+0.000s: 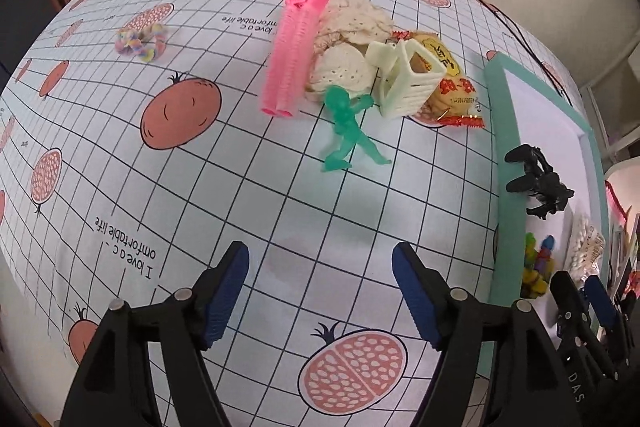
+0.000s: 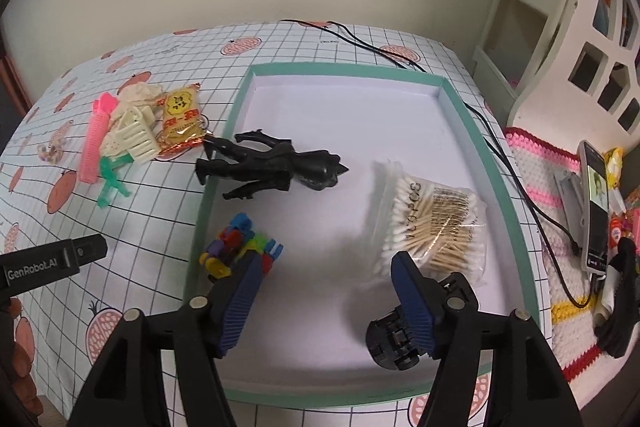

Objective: Organize objects

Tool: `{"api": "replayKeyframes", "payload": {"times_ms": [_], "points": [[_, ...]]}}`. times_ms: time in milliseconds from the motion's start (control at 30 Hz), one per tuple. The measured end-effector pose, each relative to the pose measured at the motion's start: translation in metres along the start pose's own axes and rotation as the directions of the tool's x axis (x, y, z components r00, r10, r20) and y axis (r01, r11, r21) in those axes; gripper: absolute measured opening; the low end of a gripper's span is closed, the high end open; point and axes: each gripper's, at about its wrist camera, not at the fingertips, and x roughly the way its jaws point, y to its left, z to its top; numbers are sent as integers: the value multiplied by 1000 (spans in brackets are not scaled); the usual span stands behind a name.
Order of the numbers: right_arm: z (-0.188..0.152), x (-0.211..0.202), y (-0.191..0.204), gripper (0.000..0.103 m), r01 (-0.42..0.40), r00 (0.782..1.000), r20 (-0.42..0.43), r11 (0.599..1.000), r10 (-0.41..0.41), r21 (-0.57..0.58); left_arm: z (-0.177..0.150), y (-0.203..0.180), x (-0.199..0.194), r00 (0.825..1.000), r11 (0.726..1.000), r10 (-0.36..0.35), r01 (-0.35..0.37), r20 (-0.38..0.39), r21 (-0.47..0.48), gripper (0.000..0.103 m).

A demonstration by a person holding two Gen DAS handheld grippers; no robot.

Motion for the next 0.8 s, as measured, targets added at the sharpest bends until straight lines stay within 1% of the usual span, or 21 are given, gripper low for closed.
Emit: {"api": "replayKeyframes", "payload": {"times_ms": [67,100,133,200,367,433,567,800], "points": [[0,-2,2,73,2,1000,7,1000,-2,-5,0,1,-2,1000,1000,3,-3,10,0,75],[0,-2,3,74,-1,1000,11,1000,1,-5,0,1,-3,1000,1000,2,-2,13,-3,78],[0,-3,3,74,-3,1000,13,1000,3,-4,-1,2,-5,1000,1000,2,-2,14,-6,86],[1,-4,3,78,-1,1000,19,1000,1,-1,0,4,-7,1000,1000,2,-1,24,-15,91],[1,-5,-1,86,7,1000,25,1000,-7,14,4,7,-10,999,1000,11,-10,41,-19,92],[1,-5,-3,89,11,1000,28,1000,-11,19,4,8,-11,999,1000,11,-10,50,-19,95],[1,-6,-4,100,11,999,36,1000,-12,24,2,9,-13,998,1000,3,-2,62,-18,95],[1,-6,-5,103,16,999,46,1000,-17,26,2,10,-15,997,1000,-3,5,79,-22,95]]}}
